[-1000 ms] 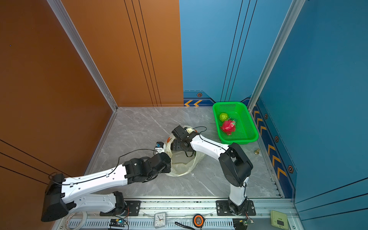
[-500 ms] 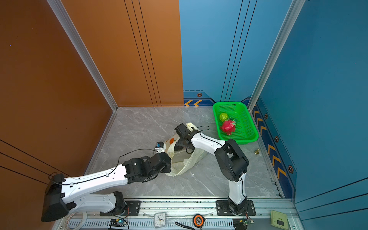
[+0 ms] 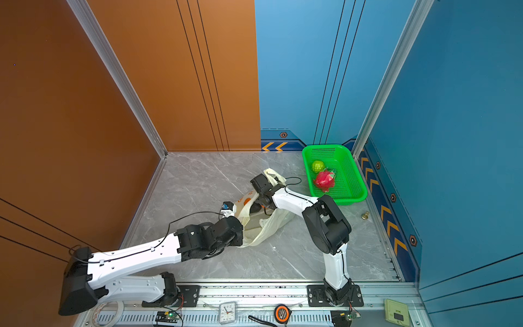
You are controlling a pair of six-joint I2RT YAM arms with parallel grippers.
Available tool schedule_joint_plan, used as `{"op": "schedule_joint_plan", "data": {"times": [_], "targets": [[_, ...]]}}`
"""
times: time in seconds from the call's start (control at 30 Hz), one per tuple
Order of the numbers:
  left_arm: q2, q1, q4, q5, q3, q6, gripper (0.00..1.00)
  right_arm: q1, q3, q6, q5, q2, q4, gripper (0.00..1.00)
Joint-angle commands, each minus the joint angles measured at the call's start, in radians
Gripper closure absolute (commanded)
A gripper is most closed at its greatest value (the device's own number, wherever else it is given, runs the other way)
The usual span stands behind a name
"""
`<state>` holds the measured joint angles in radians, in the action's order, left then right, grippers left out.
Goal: Untie the knot of the plastic bag and take out the fruit
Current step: 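Reach the right gripper down to the orange and close on it, then lift the orange out of the bag and carry it to the green basket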
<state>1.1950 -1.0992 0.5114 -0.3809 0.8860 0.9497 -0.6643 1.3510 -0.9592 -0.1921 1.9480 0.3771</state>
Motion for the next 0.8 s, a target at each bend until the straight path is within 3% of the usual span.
{"op": "schedule_joint_plan", "data": {"times": [0.0,0.4,0.77], "targets": [[0.008,0.007,0.003,0.006,0.002,-0.014,1.00,0.006,-0.016,-0.010,0.010,0.002,-0.016,0.46],[0.002,0.017,0.003,-0.035,0.007,-0.018,1.00,-0.031,-0.087,0.029,0.136,-0.223,0.066,0.51],[-0.009,0.035,0.003,-0.068,0.020,-0.037,1.00,-0.157,-0.083,0.093,0.191,-0.397,0.261,0.50]]}}
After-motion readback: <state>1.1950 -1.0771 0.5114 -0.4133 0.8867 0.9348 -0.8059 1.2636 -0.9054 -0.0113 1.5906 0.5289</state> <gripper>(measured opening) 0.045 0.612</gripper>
